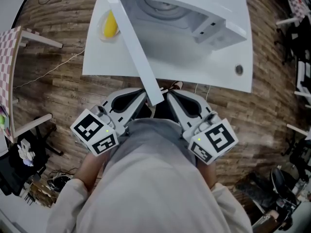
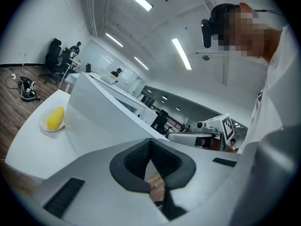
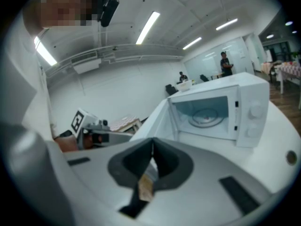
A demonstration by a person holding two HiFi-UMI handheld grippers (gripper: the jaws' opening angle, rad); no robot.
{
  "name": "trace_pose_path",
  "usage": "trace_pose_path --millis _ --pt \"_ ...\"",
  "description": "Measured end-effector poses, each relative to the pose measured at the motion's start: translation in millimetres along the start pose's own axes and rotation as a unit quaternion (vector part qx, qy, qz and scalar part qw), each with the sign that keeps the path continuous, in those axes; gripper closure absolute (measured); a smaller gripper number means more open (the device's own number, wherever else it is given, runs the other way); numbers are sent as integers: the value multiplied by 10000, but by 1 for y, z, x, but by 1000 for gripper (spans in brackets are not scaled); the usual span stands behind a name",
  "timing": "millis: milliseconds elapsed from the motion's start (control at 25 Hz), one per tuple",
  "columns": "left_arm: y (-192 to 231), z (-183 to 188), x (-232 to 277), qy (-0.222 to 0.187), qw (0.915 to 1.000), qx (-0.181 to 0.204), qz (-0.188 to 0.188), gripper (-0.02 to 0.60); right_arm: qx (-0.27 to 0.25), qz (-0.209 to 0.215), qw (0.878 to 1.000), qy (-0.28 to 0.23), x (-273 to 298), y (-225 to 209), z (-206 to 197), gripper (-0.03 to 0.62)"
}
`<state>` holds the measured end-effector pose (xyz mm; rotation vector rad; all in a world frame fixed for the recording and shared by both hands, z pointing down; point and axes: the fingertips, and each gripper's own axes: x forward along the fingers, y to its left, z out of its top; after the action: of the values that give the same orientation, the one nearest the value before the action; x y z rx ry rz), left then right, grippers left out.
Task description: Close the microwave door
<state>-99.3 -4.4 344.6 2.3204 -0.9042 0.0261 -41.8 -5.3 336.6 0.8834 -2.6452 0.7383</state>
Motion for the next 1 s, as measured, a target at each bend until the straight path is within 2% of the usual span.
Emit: trace_pose_path --millis 640,1000 --pt "-8 1 21 124 9999 -56 -48 568 194 -148 9997 -34 -17 -25 1 571" --pt "-10 2 36 161 9998 -49 -76 568 489 -132 9986 -147 -25 -38 2 571"
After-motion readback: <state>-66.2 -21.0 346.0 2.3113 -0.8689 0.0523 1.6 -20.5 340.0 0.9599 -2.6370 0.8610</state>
